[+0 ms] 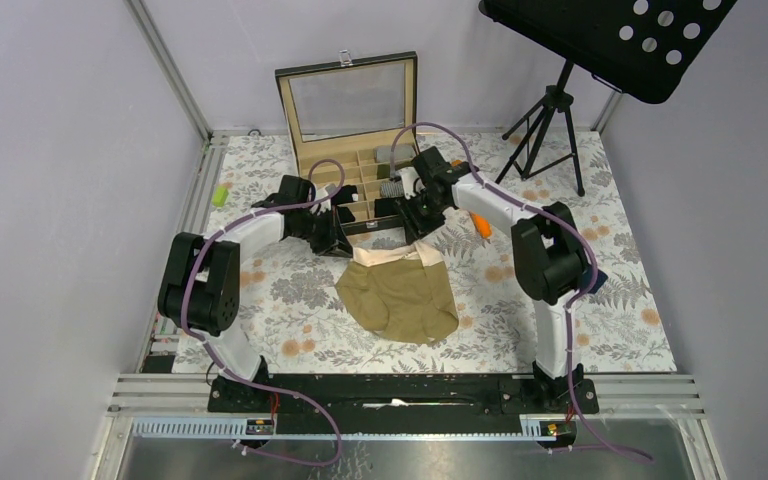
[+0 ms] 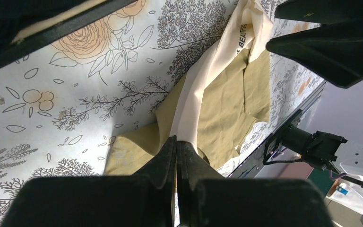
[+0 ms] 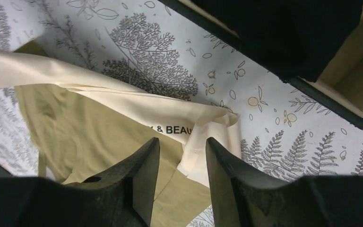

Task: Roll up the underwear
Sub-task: Flatten out the underwear at the corner of the board.

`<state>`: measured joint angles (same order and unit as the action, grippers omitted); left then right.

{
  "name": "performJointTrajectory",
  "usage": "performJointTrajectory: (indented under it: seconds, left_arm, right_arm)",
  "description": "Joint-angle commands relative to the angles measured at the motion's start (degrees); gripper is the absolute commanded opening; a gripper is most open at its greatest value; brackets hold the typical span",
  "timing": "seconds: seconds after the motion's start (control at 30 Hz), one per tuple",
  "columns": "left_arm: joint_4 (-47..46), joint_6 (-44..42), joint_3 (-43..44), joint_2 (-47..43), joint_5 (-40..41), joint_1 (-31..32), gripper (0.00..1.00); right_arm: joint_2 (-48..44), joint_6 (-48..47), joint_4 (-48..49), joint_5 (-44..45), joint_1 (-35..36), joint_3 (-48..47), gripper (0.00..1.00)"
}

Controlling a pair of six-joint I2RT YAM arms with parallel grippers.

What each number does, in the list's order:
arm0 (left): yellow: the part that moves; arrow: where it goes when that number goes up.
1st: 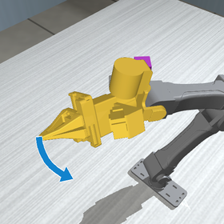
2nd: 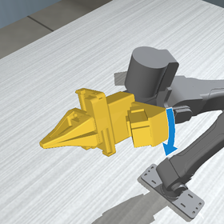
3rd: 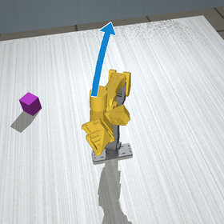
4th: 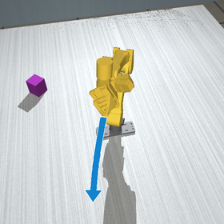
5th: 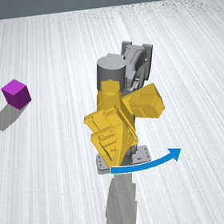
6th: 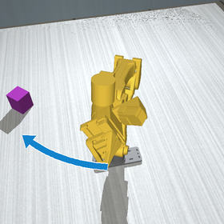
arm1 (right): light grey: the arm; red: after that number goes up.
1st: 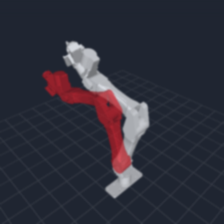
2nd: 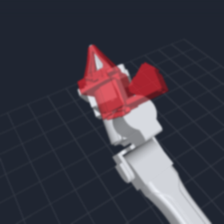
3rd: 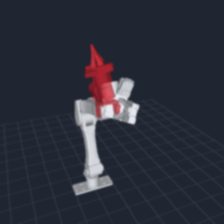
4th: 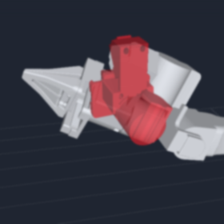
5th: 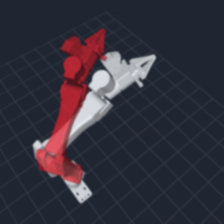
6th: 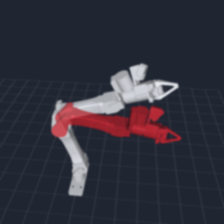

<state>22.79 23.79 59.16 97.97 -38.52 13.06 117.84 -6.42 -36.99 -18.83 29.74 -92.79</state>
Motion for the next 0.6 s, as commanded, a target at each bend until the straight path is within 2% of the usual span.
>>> performJointTrajectory:
  seconds: [0.0,0.43,0.57]
  left_arm:
    - [-3.1,0.1,0.8,-2.8,0.5,0.0,0.0]
    - [-4.0,0.5,0.2,-3.2,0.9,0.0,0.0]
    - [-4.0,0.3,0.3,-3.1,1.1,0.0,0.0]
  right_arm:
    - [1.0,2.8,0.5,7.3,1.4,-2.5,0.48]
    - [4.6,2.1,1.4,8.6,3.0,-3.2,0.44]
    - [5.6,2.0,1.3,9.9,3.2,-4.1,0.36]
